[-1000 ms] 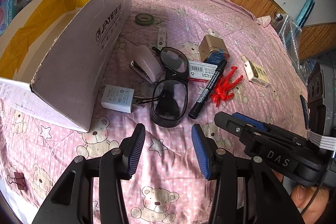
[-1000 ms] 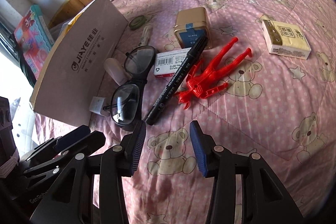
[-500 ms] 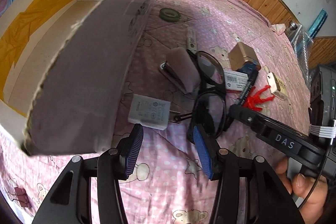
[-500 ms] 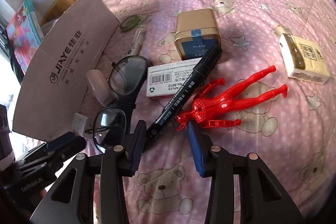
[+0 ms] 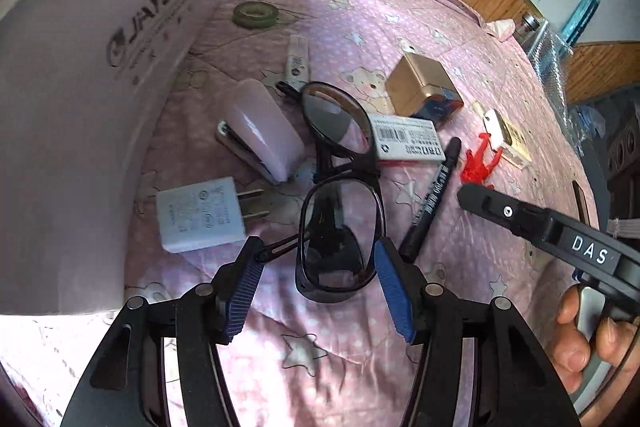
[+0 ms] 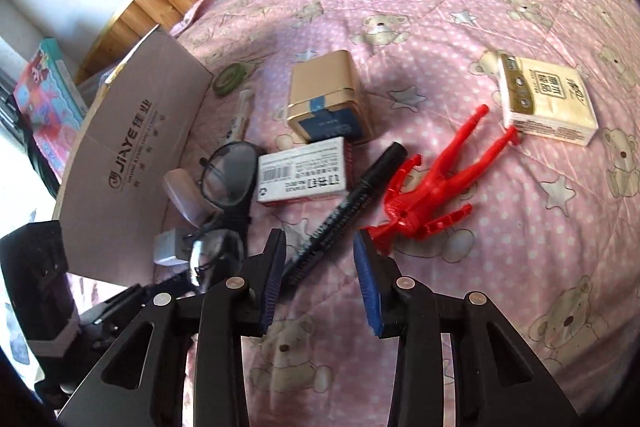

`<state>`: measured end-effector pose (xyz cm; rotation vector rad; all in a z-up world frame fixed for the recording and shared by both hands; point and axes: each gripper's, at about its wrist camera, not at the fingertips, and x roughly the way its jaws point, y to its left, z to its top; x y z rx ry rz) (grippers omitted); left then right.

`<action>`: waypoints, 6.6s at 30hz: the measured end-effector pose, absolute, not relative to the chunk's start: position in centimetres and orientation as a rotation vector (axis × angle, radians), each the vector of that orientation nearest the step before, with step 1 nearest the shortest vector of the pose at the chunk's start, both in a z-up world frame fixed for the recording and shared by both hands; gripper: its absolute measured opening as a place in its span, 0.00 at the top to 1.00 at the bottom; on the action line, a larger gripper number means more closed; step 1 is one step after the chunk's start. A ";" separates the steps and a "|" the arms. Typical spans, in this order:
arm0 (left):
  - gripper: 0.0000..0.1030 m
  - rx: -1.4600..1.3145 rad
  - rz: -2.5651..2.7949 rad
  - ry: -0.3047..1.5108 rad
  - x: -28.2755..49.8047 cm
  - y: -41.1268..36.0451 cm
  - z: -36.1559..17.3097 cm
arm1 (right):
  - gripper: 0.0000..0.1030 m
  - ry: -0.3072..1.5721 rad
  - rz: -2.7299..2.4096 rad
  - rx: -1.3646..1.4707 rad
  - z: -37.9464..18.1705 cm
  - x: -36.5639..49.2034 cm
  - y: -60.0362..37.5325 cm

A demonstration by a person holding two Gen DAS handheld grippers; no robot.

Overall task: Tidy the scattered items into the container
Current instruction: 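Grasp the white power adapter with left tool while right tool grasps pink stapler, then carry adapter and stapler into the cardboard box and open both tools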

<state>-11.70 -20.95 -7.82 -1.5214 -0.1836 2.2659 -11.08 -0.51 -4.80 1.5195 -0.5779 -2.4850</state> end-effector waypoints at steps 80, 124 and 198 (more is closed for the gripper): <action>0.54 -1.247 2.561 -0.138 -8.9 -25.3 3.4 | 0.74 -0.435 -2.335 1.192 4.3 -10.6 -6.9; 0.54 -1.121 2.756 -0.459 -8.7 -38.9 11.0 | 0.74 -0.189 -2.294 1.033 14.1 -13.0 -16.8; 0.49 -1.542 2.641 -0.466 -18.1 -41.4 0.7 | 0.70 -0.192 -2.206 1.266 6.1 -21.6 -21.6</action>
